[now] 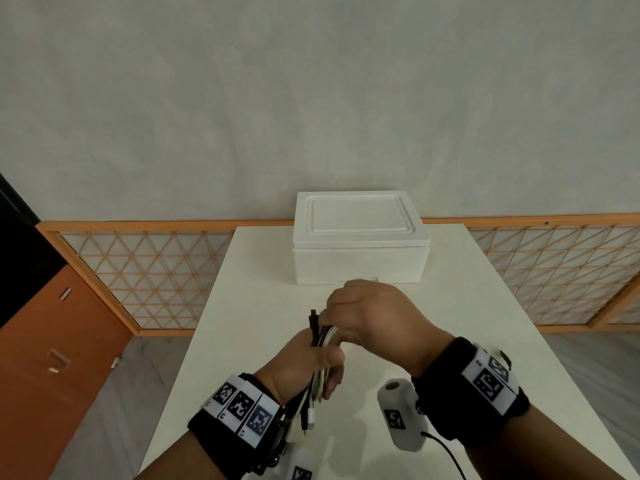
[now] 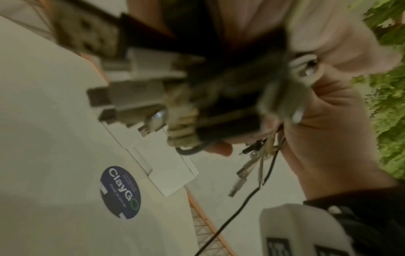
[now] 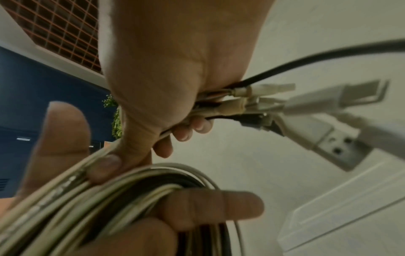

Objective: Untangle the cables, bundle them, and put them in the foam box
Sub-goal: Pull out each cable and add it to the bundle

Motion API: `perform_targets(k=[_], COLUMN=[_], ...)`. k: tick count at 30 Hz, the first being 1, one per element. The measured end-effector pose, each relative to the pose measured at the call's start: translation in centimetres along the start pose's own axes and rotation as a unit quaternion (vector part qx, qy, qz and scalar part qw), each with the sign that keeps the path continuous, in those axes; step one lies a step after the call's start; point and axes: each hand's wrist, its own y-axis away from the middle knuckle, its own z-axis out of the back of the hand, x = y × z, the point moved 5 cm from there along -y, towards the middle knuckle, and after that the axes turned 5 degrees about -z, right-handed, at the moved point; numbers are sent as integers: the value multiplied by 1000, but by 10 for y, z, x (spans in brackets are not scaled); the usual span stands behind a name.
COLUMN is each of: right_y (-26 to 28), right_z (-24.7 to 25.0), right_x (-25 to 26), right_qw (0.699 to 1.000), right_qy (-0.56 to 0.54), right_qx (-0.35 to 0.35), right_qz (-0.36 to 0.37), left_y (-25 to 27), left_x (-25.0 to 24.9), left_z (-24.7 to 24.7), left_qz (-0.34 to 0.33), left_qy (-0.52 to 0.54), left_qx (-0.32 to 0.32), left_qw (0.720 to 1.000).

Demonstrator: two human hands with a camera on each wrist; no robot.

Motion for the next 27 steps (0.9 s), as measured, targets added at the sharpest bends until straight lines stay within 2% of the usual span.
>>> perform_targets(k=[4,6,8,10,14,18,21,24,27], right_y=[-8,-10,-8,-5,-6,-8,-7,-4,4], right_z=[3,-1,-5,-11,-17,-25,-29,-40,-53], right_x=[-5,-11,-17,-20,-19,-20,-19,-26,-33], right_qw=[994,980,928,872,855,825,793,753,762], right_qy=[-104,-197,-365,-469,-489,-532,-575,-615,-584], right_qx=[-14,-10,-1,15,7,-23,-22,-15,-37], right_qz=[7,-4,-74,-140,-172,-189,-200,-234,-279], left_y=[4,6,6,5,6,7,7,7,2], left_x=[-11,-17,-24,-26,-23,-18,-12,-9,-11], left_z=[-8,-15,-20,-20,-20,-24,-25,-24,-18], left_qz=[-19,-25,-36,-36,-39,-35,-22,-14,-44], left_qy=[7,0,-4,-3,32,123,153,128,143], left_qx=[24,50,72,81,91,97,80,51,23], left_qw=[1000,998,997,996,995,987,985,990,989])
